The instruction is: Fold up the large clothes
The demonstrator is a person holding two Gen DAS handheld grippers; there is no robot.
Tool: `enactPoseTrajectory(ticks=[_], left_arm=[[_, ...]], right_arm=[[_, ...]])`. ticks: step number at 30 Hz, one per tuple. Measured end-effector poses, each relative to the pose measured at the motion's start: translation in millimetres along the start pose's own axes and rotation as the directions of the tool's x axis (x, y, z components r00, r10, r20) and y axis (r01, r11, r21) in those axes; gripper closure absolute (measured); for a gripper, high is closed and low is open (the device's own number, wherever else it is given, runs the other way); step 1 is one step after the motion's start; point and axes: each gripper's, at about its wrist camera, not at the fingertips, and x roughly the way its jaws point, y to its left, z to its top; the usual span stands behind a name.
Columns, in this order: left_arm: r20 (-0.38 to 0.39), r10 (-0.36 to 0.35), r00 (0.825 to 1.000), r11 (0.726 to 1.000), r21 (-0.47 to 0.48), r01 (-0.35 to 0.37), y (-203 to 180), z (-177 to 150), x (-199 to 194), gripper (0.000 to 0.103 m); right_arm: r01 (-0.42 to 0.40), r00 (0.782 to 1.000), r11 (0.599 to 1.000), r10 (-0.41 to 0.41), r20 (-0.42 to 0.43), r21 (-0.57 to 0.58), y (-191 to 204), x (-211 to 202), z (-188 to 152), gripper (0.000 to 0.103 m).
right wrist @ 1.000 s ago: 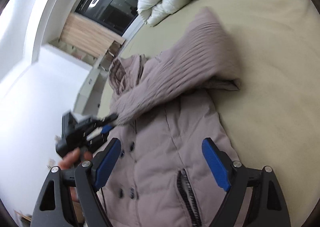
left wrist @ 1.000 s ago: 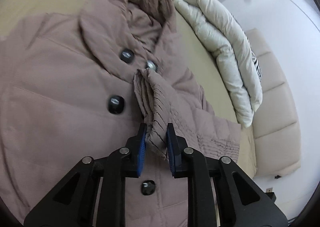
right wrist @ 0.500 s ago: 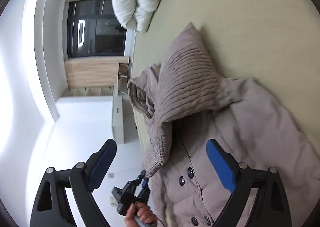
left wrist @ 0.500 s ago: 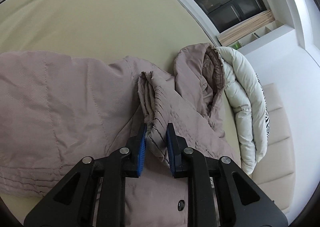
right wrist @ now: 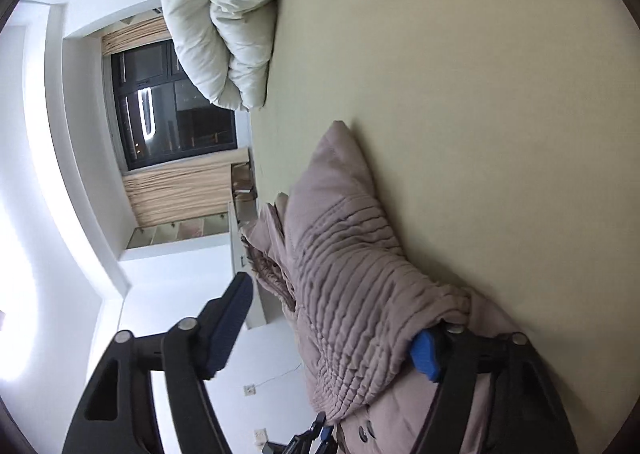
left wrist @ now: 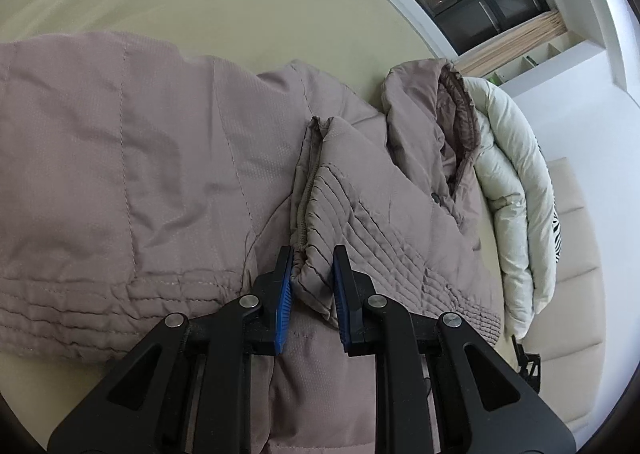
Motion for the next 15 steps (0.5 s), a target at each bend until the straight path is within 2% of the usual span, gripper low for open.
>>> enactPoseTrajectory(ticks=[1,2,4,7,9,11,15], left_arm=[[-0.004,0.003,1.0,1.0,0.004,-0.003,1,-2,1,0.085],[-0.009,0.006,1.0,1.0,0.011,-0.006,0,-2,2,0.085],[-0.019,0.014,1.0,0.999,0.03,-0.013,-2,-3,3,0.085],[-0.021,0.03,0.999,0.998,0.056,-0.029,-6,-5,5,0.085],[-0.021,0.035,0.999,0.997,0.064,-0.034,-7,-7,5,0.085],[-0.022,0.036,0.999,0.997,0.071,-0.034,-8,-8,6,0.085],[-0.025,0.041,0.999,0.995,0.092,-0.038,-9,-10,6,0.085]], right_arm=[[-0.008,1.0,1.0,0.008,-0.013,-0.003,-5,0,1,0.043],[-0.014,1.0,1.0,0.014,-0.024,-0.008,-7,-2,2,0.044],[0.008,1.0,0.999,-0.009,-0.027,-0.036,-4,-15,-2,0.042],[0.096,0.995,0.993,-0.093,0.041,-0.071,20,-47,-17,0.019],[0.117,0.99,0.979,-0.102,0.095,-0.169,50,-66,-23,0.015],[0.137,0.987,0.95,-0.108,0.116,-0.282,85,-60,-27,0.012],[0.121,0.993,0.903,-0.109,0.052,-0.413,126,-9,-21,0.011]])
